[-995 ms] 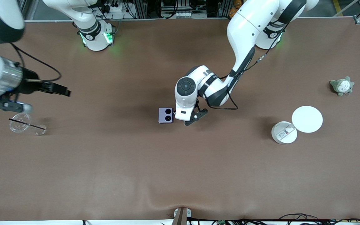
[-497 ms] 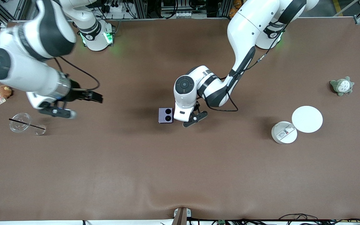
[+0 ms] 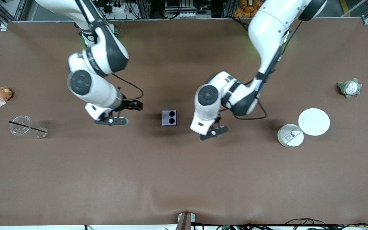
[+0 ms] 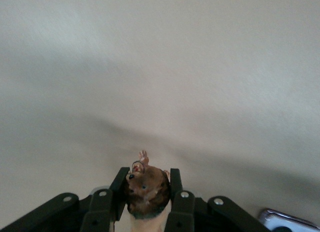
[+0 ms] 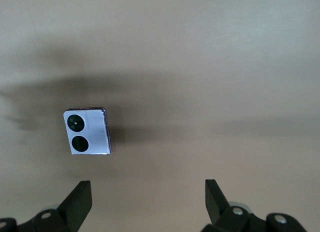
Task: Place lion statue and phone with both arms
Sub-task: 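Carry the lion toward the white cup while the right gripper grasps the phone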
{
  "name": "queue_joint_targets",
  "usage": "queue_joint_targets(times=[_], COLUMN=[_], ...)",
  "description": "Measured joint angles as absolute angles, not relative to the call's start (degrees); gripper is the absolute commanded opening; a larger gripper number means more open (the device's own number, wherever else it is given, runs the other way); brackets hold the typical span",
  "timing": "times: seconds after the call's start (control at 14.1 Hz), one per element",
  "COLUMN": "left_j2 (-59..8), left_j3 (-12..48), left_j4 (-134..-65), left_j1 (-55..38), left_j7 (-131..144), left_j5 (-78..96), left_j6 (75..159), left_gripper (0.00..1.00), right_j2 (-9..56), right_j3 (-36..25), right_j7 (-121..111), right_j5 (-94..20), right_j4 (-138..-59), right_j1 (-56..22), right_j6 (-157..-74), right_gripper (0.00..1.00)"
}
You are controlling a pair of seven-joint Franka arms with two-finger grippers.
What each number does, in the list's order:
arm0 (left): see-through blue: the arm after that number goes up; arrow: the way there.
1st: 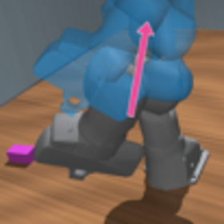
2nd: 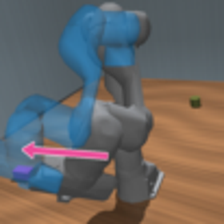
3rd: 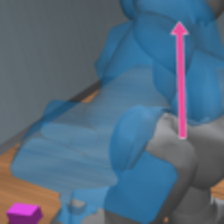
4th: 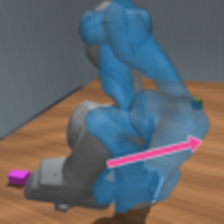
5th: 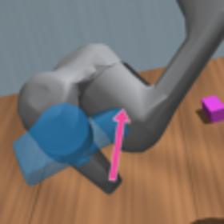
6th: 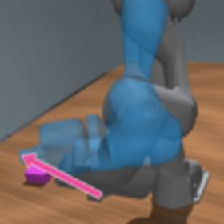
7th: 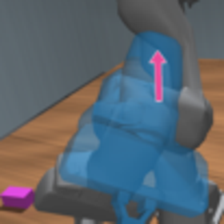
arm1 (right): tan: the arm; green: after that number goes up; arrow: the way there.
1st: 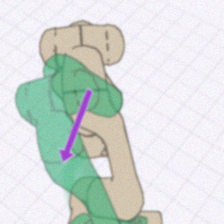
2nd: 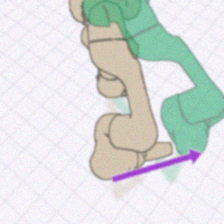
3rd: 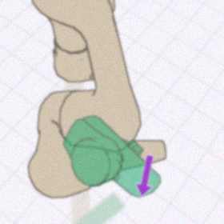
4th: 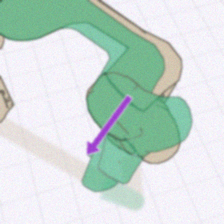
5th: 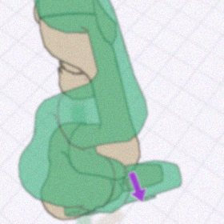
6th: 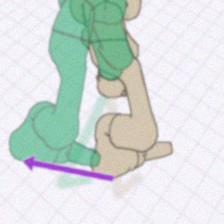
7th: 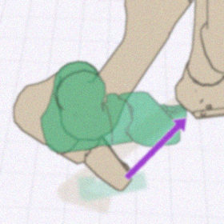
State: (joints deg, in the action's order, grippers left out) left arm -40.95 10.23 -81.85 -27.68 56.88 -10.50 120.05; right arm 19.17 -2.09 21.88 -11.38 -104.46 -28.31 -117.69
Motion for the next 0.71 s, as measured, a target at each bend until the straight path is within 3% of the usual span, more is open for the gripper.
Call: queue_joint_targets(times=[0.36, 0.71], left_j2=[-40.4, -40.56], left_j3=[10.12, 10.15], left_j4=[-81.89, -82.39], left_j1=[-20.39, -14.82], left_j7=[43.22, 36.2], left_j5=[-10.94, -12.79], left_j6=[118.01, 117.85], left_gripper=[0.0, 0.0], right_j2=[29.99, 37.99], right_j3=[-2.08, -2.1], right_j7=[22.15, 25.28], right_j5=[-11.39, -11.39], right_j4=[-102.35, -95.91], right_j1=[-34.63, -39.23], right_j6=[-131.28, -133.28], right_gripper=[1.0, 1.0])
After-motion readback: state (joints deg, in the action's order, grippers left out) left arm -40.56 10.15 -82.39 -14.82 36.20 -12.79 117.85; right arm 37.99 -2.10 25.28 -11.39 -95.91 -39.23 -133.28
